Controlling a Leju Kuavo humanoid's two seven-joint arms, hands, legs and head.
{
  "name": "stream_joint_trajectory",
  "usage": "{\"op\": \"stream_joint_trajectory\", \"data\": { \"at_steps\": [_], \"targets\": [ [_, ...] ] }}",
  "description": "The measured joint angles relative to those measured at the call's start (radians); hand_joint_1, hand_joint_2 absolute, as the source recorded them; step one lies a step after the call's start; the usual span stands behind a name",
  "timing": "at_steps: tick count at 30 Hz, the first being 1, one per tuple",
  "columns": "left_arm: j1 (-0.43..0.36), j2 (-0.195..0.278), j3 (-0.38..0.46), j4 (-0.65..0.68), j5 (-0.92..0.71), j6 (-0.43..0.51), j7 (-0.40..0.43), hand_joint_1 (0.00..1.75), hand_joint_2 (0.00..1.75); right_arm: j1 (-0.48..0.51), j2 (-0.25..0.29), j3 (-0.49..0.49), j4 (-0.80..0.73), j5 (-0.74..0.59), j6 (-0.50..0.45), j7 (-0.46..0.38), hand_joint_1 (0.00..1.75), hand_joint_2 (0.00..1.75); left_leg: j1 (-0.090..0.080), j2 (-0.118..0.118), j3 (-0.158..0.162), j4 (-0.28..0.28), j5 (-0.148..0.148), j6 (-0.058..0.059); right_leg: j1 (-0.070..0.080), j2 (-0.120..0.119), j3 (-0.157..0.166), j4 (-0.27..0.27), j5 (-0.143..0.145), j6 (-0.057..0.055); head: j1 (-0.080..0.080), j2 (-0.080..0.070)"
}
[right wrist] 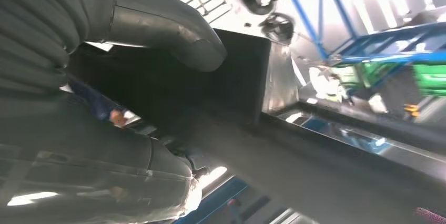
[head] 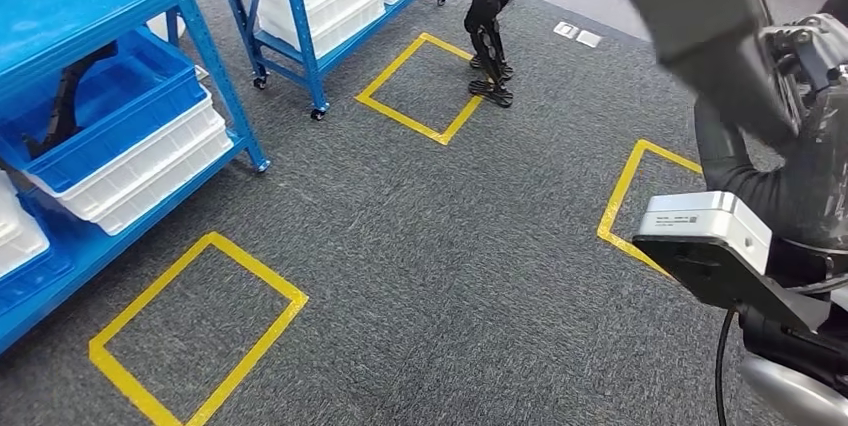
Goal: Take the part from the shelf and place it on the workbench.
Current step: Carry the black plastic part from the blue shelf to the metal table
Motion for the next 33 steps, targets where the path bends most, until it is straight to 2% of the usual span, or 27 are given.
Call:
{"op": "stream_joint_trajectory", "data": {
  "at_steps": [1, 2, 3, 5, 6, 8, 10, 11, 12, 14, 15, 16, 17, 18, 19, 20, 21, 22, 23, 25, 26, 27, 28, 29, 31, 32, 33],
  "targets": [
    [0.001, 0.0, 0.002, 0.0, 0.0, 0.0, 0.0, 0.0, 1.75, 0.003, 0.0, 0.0, 0.0, 0.0, 0.0, 0.0, 1.75, 1.75, 0.0, 0.017, 0.003, 0.0, -0.004, -0.001, -0.002, -0.007, -0.024, 0.044, -0.01, 0.004, 0.004, 0.0],
    [0.002, 0.0, 0.003, 0.001, 0.0, 0.0, 0.0, 0.0, 1.75, 0.005, 0.0, 0.0, 0.0, 0.0, 0.0, 0.0, 1.75, 1.75, 0.0, 0.033, 0.007, 0.0, -0.008, -0.002, -0.004, -0.012, -0.031, 0.055, 0.0, 0.007, 0.007, 0.0],
    [0.002, -0.001, 0.004, 0.002, 0.0, 0.0, 0.0, 0.0, 1.75, 0.006, 0.0, 0.0, 0.0, 0.001, 0.002, 0.0, 1.75, 1.75, 0.0, 0.048, 0.014, 0.0, -0.013, -0.004, -0.005, -0.017, -0.017, 0.023, 0.029, 0.008, 0.01, 0.0],
    [0.0, -0.003, 0.006, 0.002, 0.0, 0.0, 0.0, 0.0, 1.75, 0.006, -0.003, 0.001, -0.001, 0.008, 0.015, -0.001, 1.75, 1.75, -0.001, 0.073, 0.028, 0.0, -0.023, -0.011, -0.003, -0.046, 0.048, -0.109, 0.103, 0.005, 0.013, 0.0],
    [-0.001, -0.004, 0.008, 0.002, 0.0, 0.0, -0.001, 0.0, 1.75, 0.004, -0.005, 0.002, -0.001, 0.015, 0.029, -0.002, 1.75, 1.75, -0.003, 0.083, 0.033, 0.001, -0.028, -0.016, 0.001, -0.063, 0.078, -0.17, 0.126, -0.001, 0.015, 0.0],
    [-0.002, -0.005, 0.012, 0.002, 0.002, 0.0, -0.001, 0.0, 1.75, -0.004, -0.008, 0.009, -0.003, 0.043, 0.075, -0.006, 1.75, 1.75, -0.007, 0.103, 0.038, 0.0, -0.035, -0.024, 0.009, -0.081, 0.102, -0.219, 0.132, -0.016, 0.013, 0.0],
    [-0.003, -0.005, 0.014, 0.003, 0.004, 0.0, -0.002, 0.0, 1.75, -0.018, -0.008, 0.025, -0.006, 0.085, 0.142, -0.013, 1.75, 1.75, -0.008, 0.115, 0.044, -0.002, -0.04, -0.034, 0.009, -0.065, 0.102, -0.224, 0.131, -0.031, 0.009, 0.0],
    [-0.004, -0.005, 0.014, 0.003, 0.004, 0.0, -0.002, 0.0, 1.75, -0.03, -0.008, 0.038, -0.007, 0.11, 0.181, -0.017, 1.75, 1.75, -0.006, 0.093, 0.044, 0.004, -0.048, -0.04, 0.007, -0.056, 0.103, -0.227, 0.132, -0.036, 0.007, 0.0],
    [-0.006, -0.005, 0.015, 0.003, 0.004, 0.0, -0.001, 0.0, 1.75, -0.044, -0.007, 0.055, -0.008, 0.136, 0.22, -0.022, 1.75, 1.75, -0.004, 0.061, 0.035, 0.028, -0.065, -0.044, 0.005, -0.048, 0.104, -0.23, 0.134, -0.042, 0.005, 0.0],
    [-0.007, -0.005, 0.015, 0.003, 0.004, 0.0, 0.0, 0.0, 1.75, -0.075, -0.002, 0.092, -0.009, 0.189, 0.29, -0.032, 1.75, 1.75, -0.001, -0.004, -0.021, 0.135, -0.121, -0.048, 0.003, -0.035, 0.106, -0.233, 0.135, -0.051, -0.001, 0.0],
    [-0.005, -0.005, 0.015, 0.003, 0.003, 0.0, 0.002, 0.0, 1.75, -0.089, 0.002, 0.113, -0.009, 0.211, 0.319, -0.038, 1.75, 1.75, -0.002, -0.012, -0.062, 0.207, -0.149, -0.048, 0.003, -0.026, 0.106, -0.232, 0.134, -0.054, -0.003, 0.0],
    [-0.003, -0.005, 0.015, 0.003, 0.002, 0.0, 0.003, 0.0, 1.75, -0.103, 0.007, 0.135, -0.008, 0.23, 0.343, -0.044, 1.75, 1.75, -0.002, -0.011, -0.098, 0.263, -0.163, -0.048, 0.005, -0.017, 0.106, -0.232, 0.133, -0.056, -0.004, 0.0],
    [-0.001, -0.005, 0.015, 0.003, 0.001, 0.0, 0.004, 0.0, 1.75, -0.118, 0.013, 0.158, -0.006, 0.245, 0.366, -0.052, 1.75, 1.75, -0.002, -0.01, -0.121, 0.29, -0.157, -0.047, 0.006, -0.006, 0.107, -0.231, 0.132, -0.057, -0.004, 0.0],
    [0.0, -0.005, 0.015, 0.003, -0.001, -0.001, 0.005, 0.0, 1.75, -0.136, 0.02, 0.182, -0.005, 0.261, 0.392, -0.064, 1.75, 1.75, -0.001, -0.01, -0.124, 0.276, -0.13, -0.045, 0.006, 0.005, 0.108, -0.23, 0.13, -0.057, -0.004, 0.0],
    [-0.001, -0.005, 0.015, 0.003, -0.003, -0.002, 0.006, 0.0, 1.75, -0.157, 0.027, 0.208, -0.003, 0.278, 0.421, -0.08, 1.75, 1.75, -0.001, -0.017, -0.11, 0.227, -0.086, -0.042, 0.006, 0.016, 0.109, -0.228, 0.128, -0.055, -0.005, 0.0],
    [-0.001, -0.005, 0.015, 0.004, -0.007, -0.003, 0.007, 0.0, 1.75, -0.181, 0.035, 0.236, 0.0, 0.302, 0.454, -0.099, 1.75, 1.75, 0.0, -0.041, -0.087, 0.159, -0.041, -0.038, 0.005, 0.025, 0.11, -0.226, 0.125, -0.053, -0.006, 0.0],
    [-0.003, -0.005, 0.015, 0.004, -0.01, -0.004, 0.009, 0.0, 1.75, -0.207, 0.043, 0.265, 0.006, 0.331, 0.487, -0.119, 1.75, 1.75, 0.003, -0.066, -0.062, 0.097, -0.008, -0.034, 0.005, 0.035, 0.109, -0.221, 0.122, -0.049, -0.008, 0.0],
    [-0.004, -0.005, 0.015, 0.003, -0.013, -0.005, 0.011, 0.0, 1.75, -0.231, 0.054, 0.296, 0.013, 0.363, 0.518, -0.136, 1.75, 1.75, 0.005, -0.086, -0.043, 0.053, 0.009, -0.033, 0.004, 0.045, 0.107, -0.218, 0.12, -0.044, -0.009, 0.0],
    [-0.005, -0.007, 0.015, 0.003, -0.017, -0.006, 0.013, 0.0, 1.75, -0.254, 0.065, 0.329, 0.024, 0.397, 0.544, -0.15, 1.75, 1.75, 0.005, -0.097, -0.033, 0.03, 0.012, -0.032, 0.001, 0.055, 0.104, -0.216, 0.119, -0.039, -0.008, 0.0],
    [-0.007, -0.011, 0.015, 0.003, -0.02, -0.006, 0.017, 0.0, 1.75, -0.291, 0.089, 0.39, 0.047, 0.448, 0.577, -0.164, 1.75, 1.75, 0.003, -0.076, -0.027, 0.021, 0.007, -0.029, -0.003, 0.076, 0.1, -0.218, 0.122, -0.027, -0.009, 0.0],
    [-0.008, -0.013, 0.015, 0.004, -0.021, -0.006, 0.018, 0.0, 1.75, -0.307, 0.099, 0.417, 0.056, 0.463, 0.586, -0.169, 1.75, 1.75, 0.004, -0.062, -0.023, 0.017, 0.007, -0.025, -0.002, 0.071, 0.098, -0.216, 0.12, -0.022, -0.008, 0.0],
    [-0.009, -0.015, 0.015, 0.004, -0.022, -0.006, 0.019, 0.0, 1.75, -0.322, 0.107, 0.442, 0.064, 0.471, 0.592, -0.172, 1.75, 1.75, 0.005, -0.046, -0.019, 0.014, 0.007, -0.021, -0.001, 0.056, 0.09, -0.201, 0.109, -0.016, -0.004, 0.0],
    [-0.009, -0.016, 0.015, 0.004, -0.022, -0.006, 0.019, 0.0, 1.75, -0.336, 0.114, 0.464, 0.071, 0.476, 0.597, -0.175, 1.75, 1.75, 0.006, -0.028, -0.015, 0.01, 0.007, -0.017, 0.0, 0.034, 0.072, -0.166, 0.089, -0.011, 0.002, 0.0],
    [-0.009, -0.017, 0.015, 0.004, -0.022, -0.006, 0.019, 0.0, 1.75, -0.348, 0.123, 0.484, 0.079, 0.481, 0.602, -0.178, 1.75, 1.75, 0.005, -0.009, -0.013, 0.009, 0.006, -0.013, 0.0, 0.009, 0.043, -0.109, 0.06, -0.007, 0.008, 0.0],
    [-0.008, -0.018, 0.015, 0.005, -0.023, -0.006, 0.021, 0.0, 1.75, -0.367, 0.141, 0.524, 0.096, 0.492, 0.616, -0.187, 1.75, 1.75, 0.002, 0.032, -0.011, 0.008, 0.001, -0.009, -0.002, -0.01, -0.026, 0.021, 0.009, 0.0, 0.016, 0.0],
    [-0.008, -0.018, 0.015, 0.005, -0.023, -0.006, 0.023, 0.0, 1.75, -0.374, 0.151, 0.545, 0.105, 0.498, 0.623, -0.192, 1.75, 1.75, 0.0, 0.052, -0.01, 0.009, -0.002, -0.009, -0.002, -0.013, -0.047, 0.057, 0.004, 0.001, 0.018, 0.0],
    [-0.009, -0.018, 0.015, 0.006, -0.024, -0.006, 0.023, 0.0, 1.75, -0.38, 0.16, 0.564, 0.114, 0.502, 0.629, -0.196, 1.75, 1.75, -0.002, 0.07, -0.008, 0.009, -0.004, -0.009, -0.002, -0.014, -0.048, 0.054, 0.019, 0.0, 0.02, 0.0]
  ]
}}
